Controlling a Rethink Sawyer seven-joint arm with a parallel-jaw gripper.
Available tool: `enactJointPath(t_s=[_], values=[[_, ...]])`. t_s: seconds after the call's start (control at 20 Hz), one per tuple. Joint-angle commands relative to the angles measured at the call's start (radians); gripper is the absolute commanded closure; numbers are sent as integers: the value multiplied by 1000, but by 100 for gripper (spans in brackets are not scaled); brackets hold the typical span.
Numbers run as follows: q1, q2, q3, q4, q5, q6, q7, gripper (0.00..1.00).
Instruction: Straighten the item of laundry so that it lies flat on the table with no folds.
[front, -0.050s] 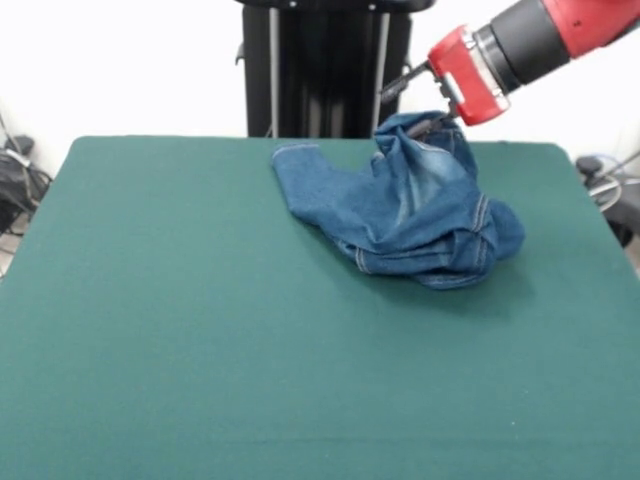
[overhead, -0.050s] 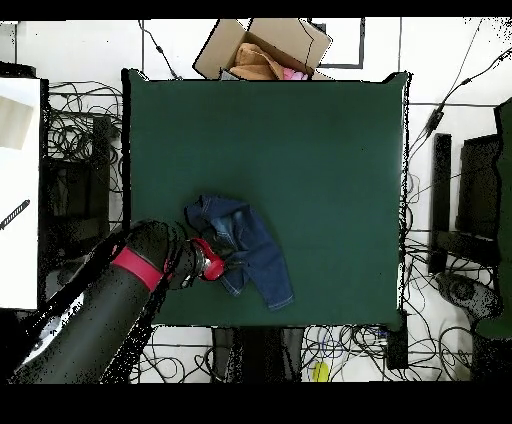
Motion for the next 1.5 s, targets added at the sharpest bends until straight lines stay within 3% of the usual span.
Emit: enactJointPath(t_s=[0.05, 0.15, 0.2, 0.35, 0.4, 0.8, 1.2, 1.5], values=[[-13, 15, 88, 83, -47, -59, 59, 0], [-22, 2, 104, 98, -48, -120, 59, 0], [-58, -75, 144, 138, -48, -188, -4, 0], [-103, -166, 193, 181, -74, -246, -114, 0], [-125, -237, 214, 213, -59, -259, -146, 0], [-338, -482, 448, 372, -28, -341, -288, 0], [-616, -583, 729, 523, -62, -480, -346, 0], [-780, -597, 902, 597, -155, -614, -328, 0]])
